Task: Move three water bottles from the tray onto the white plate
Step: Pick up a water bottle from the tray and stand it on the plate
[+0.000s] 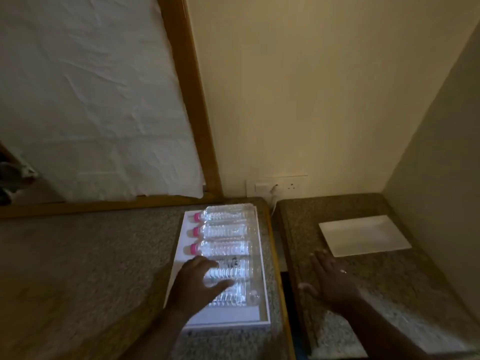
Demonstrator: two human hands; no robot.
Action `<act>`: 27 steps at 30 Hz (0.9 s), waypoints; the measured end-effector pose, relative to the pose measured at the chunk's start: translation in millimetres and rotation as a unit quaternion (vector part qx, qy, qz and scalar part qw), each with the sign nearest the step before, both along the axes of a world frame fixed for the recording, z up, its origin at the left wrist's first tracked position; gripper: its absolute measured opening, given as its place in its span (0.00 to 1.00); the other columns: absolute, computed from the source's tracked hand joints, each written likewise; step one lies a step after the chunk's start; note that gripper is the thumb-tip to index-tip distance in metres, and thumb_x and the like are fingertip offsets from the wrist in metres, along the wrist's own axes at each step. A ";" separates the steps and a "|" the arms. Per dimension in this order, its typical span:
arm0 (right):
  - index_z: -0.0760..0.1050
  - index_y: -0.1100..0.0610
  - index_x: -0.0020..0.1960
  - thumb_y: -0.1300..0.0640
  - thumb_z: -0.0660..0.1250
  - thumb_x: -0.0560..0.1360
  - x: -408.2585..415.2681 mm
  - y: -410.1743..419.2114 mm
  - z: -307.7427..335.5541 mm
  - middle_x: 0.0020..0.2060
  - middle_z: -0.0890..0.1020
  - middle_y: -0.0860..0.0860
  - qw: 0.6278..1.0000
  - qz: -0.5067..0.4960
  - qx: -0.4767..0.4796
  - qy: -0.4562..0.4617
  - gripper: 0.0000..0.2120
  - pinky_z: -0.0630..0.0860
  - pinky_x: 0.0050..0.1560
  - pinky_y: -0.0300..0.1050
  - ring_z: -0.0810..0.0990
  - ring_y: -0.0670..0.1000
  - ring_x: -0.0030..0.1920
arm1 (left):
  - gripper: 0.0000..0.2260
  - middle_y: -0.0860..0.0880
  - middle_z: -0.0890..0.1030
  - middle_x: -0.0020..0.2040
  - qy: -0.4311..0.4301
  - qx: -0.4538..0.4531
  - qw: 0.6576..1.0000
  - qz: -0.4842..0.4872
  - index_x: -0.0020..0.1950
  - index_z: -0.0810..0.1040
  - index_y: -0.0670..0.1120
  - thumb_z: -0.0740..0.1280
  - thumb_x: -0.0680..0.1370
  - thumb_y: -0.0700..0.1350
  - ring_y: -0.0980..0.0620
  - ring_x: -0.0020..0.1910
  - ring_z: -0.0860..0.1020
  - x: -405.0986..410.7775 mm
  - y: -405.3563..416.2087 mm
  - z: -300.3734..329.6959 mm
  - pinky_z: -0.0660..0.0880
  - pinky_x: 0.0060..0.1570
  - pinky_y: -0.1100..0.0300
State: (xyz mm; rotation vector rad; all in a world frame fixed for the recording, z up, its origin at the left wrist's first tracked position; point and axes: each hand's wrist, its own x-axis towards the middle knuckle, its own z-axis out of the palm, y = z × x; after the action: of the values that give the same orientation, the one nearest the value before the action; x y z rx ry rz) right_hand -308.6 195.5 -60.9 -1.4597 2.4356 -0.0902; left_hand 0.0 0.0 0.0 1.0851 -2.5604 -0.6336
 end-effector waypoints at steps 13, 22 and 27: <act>0.38 0.57 0.78 0.27 0.43 0.75 9.6 26.8 -47.2 0.76 0.37 0.56 0.996 0.023 0.076 0.033 0.44 0.35 0.71 0.51 0.31 0.54 0.73 | 0.34 0.55 0.72 0.69 -0.157 0.028 0.987 -0.017 0.69 0.68 0.56 0.76 0.66 0.59 0.52 0.66 0.72 31.8 1.1 -33.2 0.70 0.58 0.62; 0.37 0.58 0.77 0.26 0.30 0.72 14.7 28.1 -50.5 0.75 0.35 0.58 0.995 0.024 0.072 0.060 0.46 0.34 0.71 0.54 0.32 0.58 0.74 | 0.37 0.56 0.77 0.63 -0.177 0.071 0.980 -0.061 0.68 0.69 0.57 0.77 0.62 0.61 0.60 0.52 0.72 28.9 -17.8 14.4 0.65 0.39 0.73; 0.67 0.68 0.70 0.33 0.37 0.79 24.6 27.1 -40.1 0.70 0.67 0.67 0.999 0.009 0.026 0.034 0.44 0.65 0.62 0.71 0.67 0.72 0.67 | 0.34 0.63 0.78 0.55 -0.078 0.075 0.984 -0.143 0.60 0.72 0.62 0.76 0.57 0.66 0.63 0.50 0.76 7.0 -22.7 55.4 0.70 0.43 0.73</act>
State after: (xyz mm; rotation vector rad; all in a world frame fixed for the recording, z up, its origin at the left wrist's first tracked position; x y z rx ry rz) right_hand -284.0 222.6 -100.9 -1.4848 2.4587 0.0274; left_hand 7.0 -22.7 55.4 0.8446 -2.8746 -0.8536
